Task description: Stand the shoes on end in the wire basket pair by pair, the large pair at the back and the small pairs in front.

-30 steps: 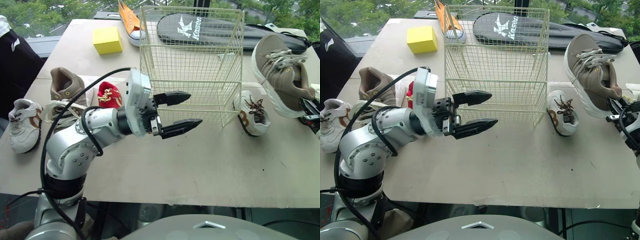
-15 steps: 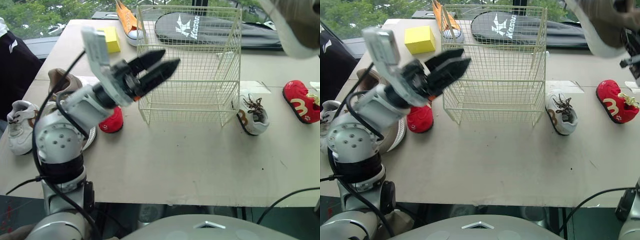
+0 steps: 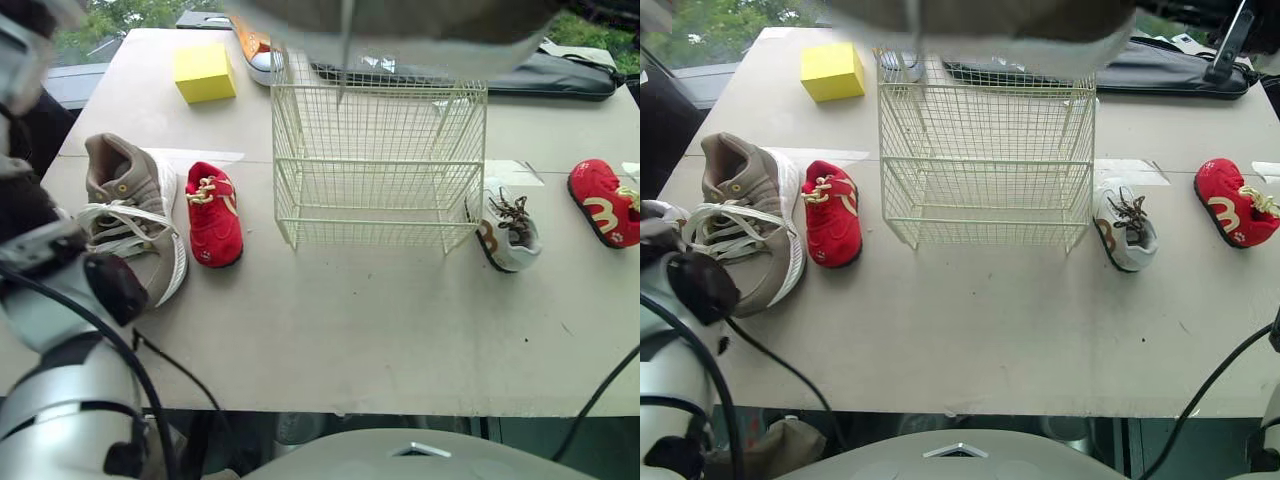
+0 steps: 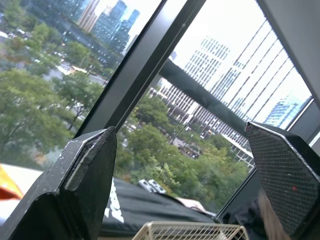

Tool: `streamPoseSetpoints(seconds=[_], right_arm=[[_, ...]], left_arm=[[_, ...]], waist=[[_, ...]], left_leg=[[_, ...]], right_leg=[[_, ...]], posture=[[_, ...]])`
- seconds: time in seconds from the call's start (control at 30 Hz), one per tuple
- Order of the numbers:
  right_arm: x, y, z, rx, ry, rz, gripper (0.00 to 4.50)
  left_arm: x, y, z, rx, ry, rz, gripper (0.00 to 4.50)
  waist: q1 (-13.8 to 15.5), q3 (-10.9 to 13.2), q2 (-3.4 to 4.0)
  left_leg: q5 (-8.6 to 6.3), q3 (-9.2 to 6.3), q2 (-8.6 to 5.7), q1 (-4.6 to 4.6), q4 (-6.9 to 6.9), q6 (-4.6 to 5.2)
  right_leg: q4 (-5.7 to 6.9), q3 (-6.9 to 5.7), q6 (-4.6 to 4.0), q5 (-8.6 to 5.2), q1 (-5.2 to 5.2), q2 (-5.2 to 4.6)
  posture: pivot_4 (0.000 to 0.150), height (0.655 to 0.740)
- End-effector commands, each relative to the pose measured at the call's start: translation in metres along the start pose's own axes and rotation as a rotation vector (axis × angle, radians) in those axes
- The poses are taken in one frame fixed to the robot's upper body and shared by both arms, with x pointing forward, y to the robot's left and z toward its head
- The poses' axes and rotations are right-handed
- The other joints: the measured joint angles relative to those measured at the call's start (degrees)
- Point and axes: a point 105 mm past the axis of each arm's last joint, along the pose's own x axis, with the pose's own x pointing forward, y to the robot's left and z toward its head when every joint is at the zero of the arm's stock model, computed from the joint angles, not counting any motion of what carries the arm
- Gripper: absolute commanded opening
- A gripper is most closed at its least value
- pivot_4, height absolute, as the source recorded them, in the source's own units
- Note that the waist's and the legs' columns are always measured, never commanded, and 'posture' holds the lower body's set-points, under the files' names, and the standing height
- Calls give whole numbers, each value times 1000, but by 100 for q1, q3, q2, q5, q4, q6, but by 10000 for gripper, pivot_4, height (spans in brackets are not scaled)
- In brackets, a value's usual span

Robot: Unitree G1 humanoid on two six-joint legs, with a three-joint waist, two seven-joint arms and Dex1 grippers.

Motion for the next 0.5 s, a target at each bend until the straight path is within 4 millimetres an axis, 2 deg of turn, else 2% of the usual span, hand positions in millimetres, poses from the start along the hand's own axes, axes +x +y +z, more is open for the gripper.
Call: streamPoseSetpoints(seconds=[0.03,0.1,0.2,0.37,0.5], right_arm=[[-5,1,22,-111,25,173,105],[-2,4,24,-116,42,259,105],[2,3,23,-145,60,334,105],[7,3,23,-177,52,386,105],[10,5,29,-206,35,406,105]], left_arm=[[-4,-43,-17,88,319,-214,45000],[-10,-57,-38,83,509,-292,45000],[-19,-72,-70,85,746,-394,45000],[-20,-74,-103,134,905,-473,45000],[-37,-80,-126,150,1071,-558,45000]], waist=[[6,13,-6],[26,13,-6],[40,14,-6],[8,22,-1],[-20,25,3]], left_leg=[[1,-1,-2,-12,1,-1],[4,-1,-18,-61,15,-6],[6,3,-26,-75,21,-10],[10,3,-26,-75,25,-15],[10,-2,-20,-77,20,-16]], right_leg=[[2,-2,1,0,-8,-2],[15,-10,2,1,-51,-6],[19,-10,10,-5,-66,-13],[35,1,10,-5,-77,-13],[40,13,9,-5,-91,-10]], posture=[[1500,7400],[1500,7400],[1500,7400],[1500,7400],[1500,7400]])
